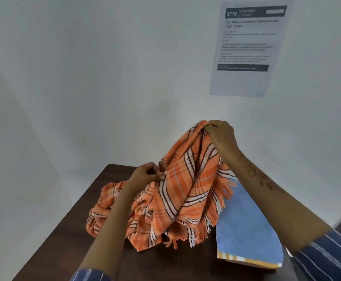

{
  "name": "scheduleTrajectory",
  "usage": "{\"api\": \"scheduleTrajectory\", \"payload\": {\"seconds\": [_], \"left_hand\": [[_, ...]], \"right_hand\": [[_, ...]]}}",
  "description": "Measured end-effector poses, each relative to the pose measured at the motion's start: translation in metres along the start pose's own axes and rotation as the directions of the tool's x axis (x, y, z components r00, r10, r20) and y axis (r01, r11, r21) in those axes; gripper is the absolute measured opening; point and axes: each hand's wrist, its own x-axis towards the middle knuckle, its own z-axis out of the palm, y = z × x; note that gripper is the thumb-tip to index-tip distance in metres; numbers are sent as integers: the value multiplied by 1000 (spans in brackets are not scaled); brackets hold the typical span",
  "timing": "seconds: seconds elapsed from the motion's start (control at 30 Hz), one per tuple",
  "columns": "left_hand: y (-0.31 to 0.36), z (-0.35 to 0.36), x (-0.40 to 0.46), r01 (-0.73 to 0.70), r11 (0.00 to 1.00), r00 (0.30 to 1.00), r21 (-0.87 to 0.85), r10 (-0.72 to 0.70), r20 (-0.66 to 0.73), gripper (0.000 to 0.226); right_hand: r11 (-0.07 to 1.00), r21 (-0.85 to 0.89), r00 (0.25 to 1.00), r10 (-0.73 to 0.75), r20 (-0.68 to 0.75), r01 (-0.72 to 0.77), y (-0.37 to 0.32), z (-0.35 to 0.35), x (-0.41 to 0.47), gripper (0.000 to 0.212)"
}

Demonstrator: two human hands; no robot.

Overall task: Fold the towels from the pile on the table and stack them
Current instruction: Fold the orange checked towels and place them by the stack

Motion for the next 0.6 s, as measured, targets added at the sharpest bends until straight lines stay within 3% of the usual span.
{"api": "scheduleTrajectory", "payload": {"seconds": [0.2, 0.3, 0.43, 0.6], "left_hand": [[6, 21, -13, 20, 978, 998, -209, -8, 60, 35], [14, 40, -11, -29, 998, 994, -58, 22, -105, 47], [5, 55, -11, -30, 983, 949, 182, 85, -303, 20], [-27, 46, -24, 77, 997, 970, -23, -81, -231, 14]], "right_hand": [[999, -11, 994, 41, 98, -41, -2, 6, -6, 33], [994, -103, 979, 63, 194, -43, -4, 20, -14, 45], [993, -107, 970, 66, 232, -42, 0, 34, -21, 54], [995, -97, 983, 48, 180, -31, 8, 28, -17, 47]]}}
